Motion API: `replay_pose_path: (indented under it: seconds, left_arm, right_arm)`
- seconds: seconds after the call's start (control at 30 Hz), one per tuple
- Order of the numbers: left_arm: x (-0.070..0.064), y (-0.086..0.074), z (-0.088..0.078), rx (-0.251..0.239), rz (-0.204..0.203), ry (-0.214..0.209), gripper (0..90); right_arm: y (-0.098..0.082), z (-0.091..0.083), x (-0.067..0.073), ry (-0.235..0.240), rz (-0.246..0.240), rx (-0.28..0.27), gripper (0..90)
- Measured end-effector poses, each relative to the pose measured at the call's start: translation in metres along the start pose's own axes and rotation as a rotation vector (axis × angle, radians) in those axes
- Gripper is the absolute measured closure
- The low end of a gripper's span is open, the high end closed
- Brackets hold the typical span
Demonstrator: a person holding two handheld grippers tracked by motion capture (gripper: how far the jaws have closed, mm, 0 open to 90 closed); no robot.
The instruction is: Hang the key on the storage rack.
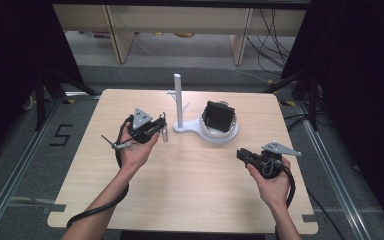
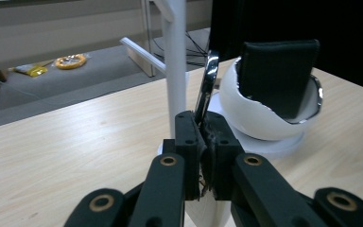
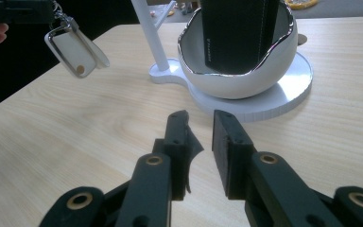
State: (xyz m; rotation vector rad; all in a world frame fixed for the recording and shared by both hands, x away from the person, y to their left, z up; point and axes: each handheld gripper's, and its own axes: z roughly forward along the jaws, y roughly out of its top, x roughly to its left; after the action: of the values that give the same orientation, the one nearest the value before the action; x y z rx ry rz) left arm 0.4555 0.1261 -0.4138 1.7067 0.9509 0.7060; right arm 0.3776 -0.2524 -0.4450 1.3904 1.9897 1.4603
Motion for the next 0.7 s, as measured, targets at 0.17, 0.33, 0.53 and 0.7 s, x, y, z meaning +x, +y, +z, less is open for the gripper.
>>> replay_pose_path:
  seconds: [0.17, 0.33, 0.53, 0.7]
  left_arm:
    - [0.003, 0.006, 0.009, 0.003, 0.001, 0.028, 84.6]
    - [0.005, 0.009, 0.013, 0.004, -0.003, 0.051, 84.6]
    - [0.009, 0.012, 0.019, 0.014, -0.008, 0.088, 84.6]
    - [0.011, 0.017, 0.025, 0.013, -0.010, 0.113, 84.5]
  right_arm:
    - [-0.002, 0.002, -0.003, 0.005, -0.014, -0.005, 76.7]
    - [-0.003, 0.002, -0.002, 0.007, -0.001, -0.006, 76.5]
    - [-0.003, 0.001, -0.003, 0.001, -0.034, -0.012, 76.3]
    - [-0.002, 0.000, -0.002, 0.012, -0.022, -0.012, 76.1]
